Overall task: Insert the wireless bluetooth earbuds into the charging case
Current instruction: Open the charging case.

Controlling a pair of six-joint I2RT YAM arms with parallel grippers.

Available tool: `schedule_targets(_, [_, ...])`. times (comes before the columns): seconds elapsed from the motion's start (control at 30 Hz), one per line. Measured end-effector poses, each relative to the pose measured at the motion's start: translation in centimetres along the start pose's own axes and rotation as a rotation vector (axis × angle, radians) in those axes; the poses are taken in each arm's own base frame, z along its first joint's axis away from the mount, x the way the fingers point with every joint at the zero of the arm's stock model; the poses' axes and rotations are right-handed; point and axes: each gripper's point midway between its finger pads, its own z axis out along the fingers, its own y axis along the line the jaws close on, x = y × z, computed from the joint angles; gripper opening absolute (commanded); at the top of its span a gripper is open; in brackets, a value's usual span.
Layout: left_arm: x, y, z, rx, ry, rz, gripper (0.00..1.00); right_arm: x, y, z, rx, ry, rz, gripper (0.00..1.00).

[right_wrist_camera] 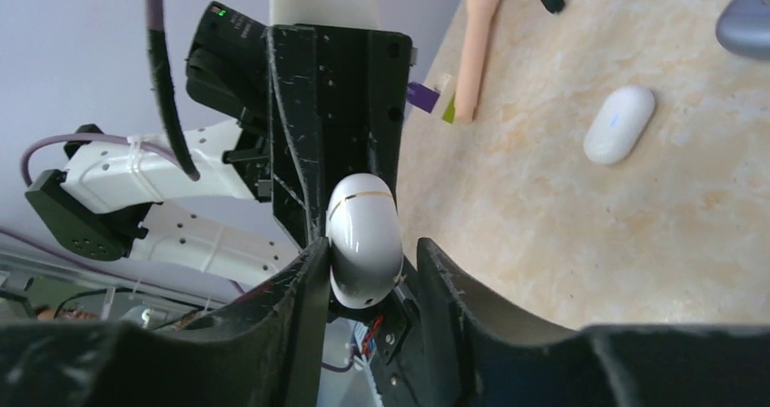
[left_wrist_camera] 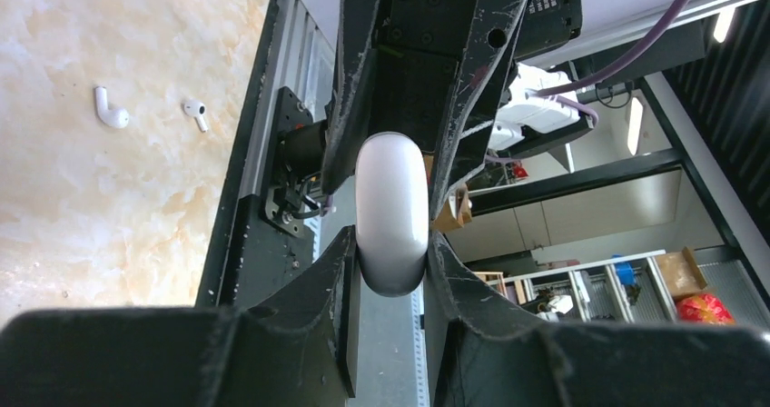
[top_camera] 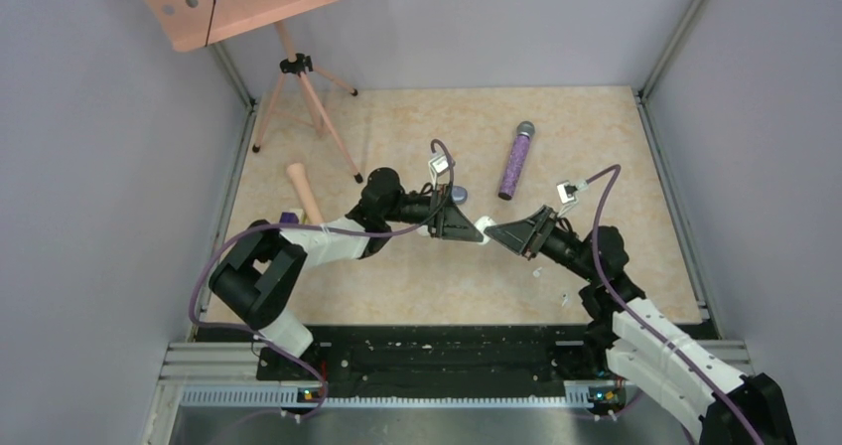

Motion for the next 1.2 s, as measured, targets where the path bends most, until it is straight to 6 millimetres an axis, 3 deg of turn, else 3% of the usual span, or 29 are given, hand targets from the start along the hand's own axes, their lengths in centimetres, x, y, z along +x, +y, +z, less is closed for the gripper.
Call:
schedule_targets(0.07, [-0.1,-0.2,0.0,0.01,-0.001,-0.006,0.0,-0.2,0.6,0.1,-0.028,-0.002,-0.004,0.3])
schedule_targets(0.17, [-0.2,-0.5,-0.1,0.019,-0.001,-0.003,0.0,-0.2,1.0,0.3,-0.052,-0.002,0.004,0.01])
schedule_targets(0.23, [-0.2,-0.7,-0.2,0.028,0.001,0.006,0.0,-0.2,1.1,0.3,-0.062,0.002,0.013,0.0])
schedule_targets(0.33, [-0.4,-0.7,-0.3,0.027,0.004,0.0,0.23,-0.1,1.0,0.5,-0.064,0.008,0.029,0.0])
schedule_targets(0.43, [-0.5,-0.3,-0.3,0.011,0.01,0.003,0.34,-0.1,0.8,0.5,-0.053,0.006,0.031,0.0])
schedule_targets(0.8, [-0.7,1.3,-0.2,-0.092,-0.006,-0.013,0.36,0.1,-0.6,0.4,0.02,0.016,0.025,0.0])
schedule_targets(1.0, [-1.3,1.4,-0.5,-0.111,-0.037,-0.008,0.57,0.3,-1.2,0.4,0.046,0.023,0.021,0.0])
schedule_targets(1.2, [-2.6,0.9,-1.2,-0.122,-0.089,0.027,0.56,0.8,-1.8,0.3,0.074,0.043,0.031,0.0])
